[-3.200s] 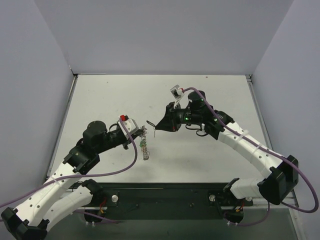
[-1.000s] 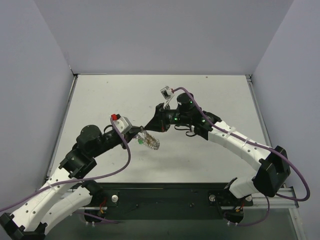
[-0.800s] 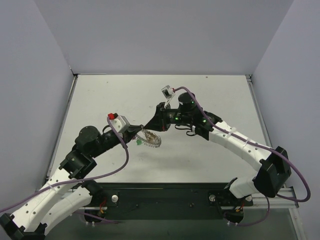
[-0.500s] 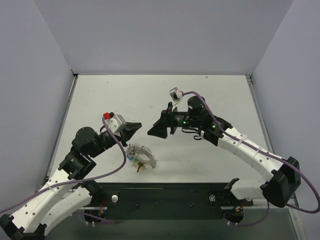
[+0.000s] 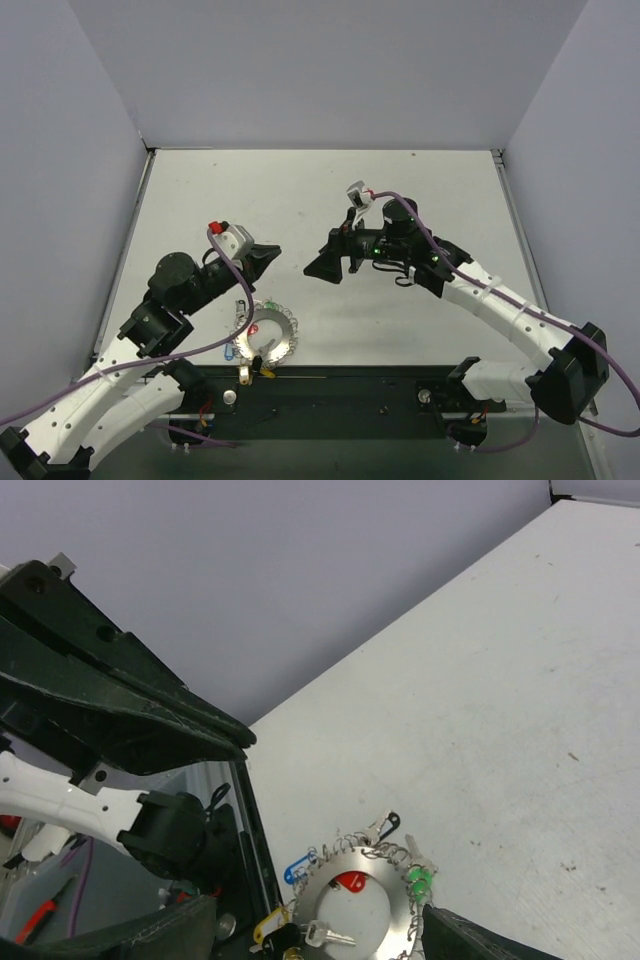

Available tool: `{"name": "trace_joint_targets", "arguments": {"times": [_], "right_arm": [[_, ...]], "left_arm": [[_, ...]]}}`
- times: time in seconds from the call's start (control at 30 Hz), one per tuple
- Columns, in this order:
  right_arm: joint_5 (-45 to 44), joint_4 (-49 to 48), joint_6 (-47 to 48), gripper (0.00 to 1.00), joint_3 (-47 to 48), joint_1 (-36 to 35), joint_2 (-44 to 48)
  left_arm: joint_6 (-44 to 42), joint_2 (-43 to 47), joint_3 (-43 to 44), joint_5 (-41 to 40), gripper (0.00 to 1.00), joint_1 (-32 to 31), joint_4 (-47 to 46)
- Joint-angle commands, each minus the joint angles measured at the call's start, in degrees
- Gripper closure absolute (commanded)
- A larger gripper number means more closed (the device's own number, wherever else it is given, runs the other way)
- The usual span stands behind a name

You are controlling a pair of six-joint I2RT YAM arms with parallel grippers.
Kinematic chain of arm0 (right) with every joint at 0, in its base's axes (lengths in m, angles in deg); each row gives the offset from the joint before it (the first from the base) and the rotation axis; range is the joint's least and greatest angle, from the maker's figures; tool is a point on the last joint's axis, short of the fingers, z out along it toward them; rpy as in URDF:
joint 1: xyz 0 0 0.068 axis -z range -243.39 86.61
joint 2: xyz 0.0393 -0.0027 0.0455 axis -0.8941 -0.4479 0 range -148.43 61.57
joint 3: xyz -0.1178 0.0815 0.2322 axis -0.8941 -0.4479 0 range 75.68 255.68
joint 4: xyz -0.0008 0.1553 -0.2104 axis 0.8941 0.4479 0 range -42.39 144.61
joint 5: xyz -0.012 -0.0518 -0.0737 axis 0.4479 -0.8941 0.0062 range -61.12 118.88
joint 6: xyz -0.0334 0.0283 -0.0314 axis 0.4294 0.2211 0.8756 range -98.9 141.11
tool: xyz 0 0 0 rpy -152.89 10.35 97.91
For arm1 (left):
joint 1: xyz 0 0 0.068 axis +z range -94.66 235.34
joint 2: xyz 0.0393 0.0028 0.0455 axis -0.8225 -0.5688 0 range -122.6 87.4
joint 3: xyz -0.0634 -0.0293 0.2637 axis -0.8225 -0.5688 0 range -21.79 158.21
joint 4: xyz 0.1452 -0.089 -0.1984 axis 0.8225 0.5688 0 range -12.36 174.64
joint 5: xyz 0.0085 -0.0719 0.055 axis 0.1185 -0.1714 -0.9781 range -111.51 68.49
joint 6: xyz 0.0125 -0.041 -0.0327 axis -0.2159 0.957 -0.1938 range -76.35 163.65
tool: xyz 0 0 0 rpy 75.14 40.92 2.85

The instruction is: Put the keys on the keyring

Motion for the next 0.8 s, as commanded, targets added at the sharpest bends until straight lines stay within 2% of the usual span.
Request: {"name": "trace_joint_targets", "arguments": {"times": [0.0, 0.13, 0.23, 0.27, 0.33, 0.37, 0.4, 0.47, 0.5, 0.57, 0.63, 0.77], "right_arm": [[-3.59, 0.97, 4.27, 0.17, -0.83, -0.88, -1.14], [-8.60, 5.10, 6.91, 0.17, -0.83, -4.04, -6.24], [-11.42, 3.72, 6.22, 0.17, -2.40, -5.89, -10.20], [-12.29, 3.53, 4.99, 0.17, -3.28, -6.16, -11.33], [-17.03, 1.96, 3.06, 0.15, -4.86, -5.90, -11.52], [-18.79, 1.86, 1.39, 0.12, -5.31, -5.55, -10.56], [-20.37, 1.77, 0.68, 0.10, -7.05, -5.02, -9.42], [-25.99, -0.33, -1.51, 0.01, -9.60, -2.91, -3.57], [-27.66, -0.86, -2.13, 0.00, -12.05, -1.78, -1.09], [-33.73, -0.61, -3.19, 0.00, -14.27, 2.00, 6.10], [-36.89, 1.58, -4.86, 0.00, -16.55, 7.43, 10.61], [-42.34, 5.19, -4.51, 0.00, -19.63, 13.16, 20.79]], "left_arm": [[4.00, 0.80, 0.88, -6.08, 1.00, -0.28, 3.74], [8.82, -0.78, 1.42, -9.70, 1.00, 0.16, 7.97], [12.34, -1.66, 0.72, -10.40, 0.97, 0.95, 10.26], [13.66, -1.58, 0.28, -11.28, 0.89, 1.30, 10.44], [17.25, -1.40, -0.95, -11.55, 0.55, 2.26, 10.79], [18.76, -0.88, -1.48, -14.33, 0.29, 2.53, 10.36], [19.91, -0.52, -1.92, -15.32, 0.12, 2.79, 9.92], [24.65, 0.00, -2.19, -18.13, 0.12, 3.32, 9.31], [25.19, 0.01, -2.01, -18.05, 0.12, 3.41, 8.95], [24.93, -0.34, -1.66, -14.82, 0.11, 3.41, 6.94], [24.75, -1.31, -0.87, -14.01, 0.11, 3.41, 6.75], [23.61, -3.94, -0.25, -12.62, 0.10, 3.50, 4.48]]}}
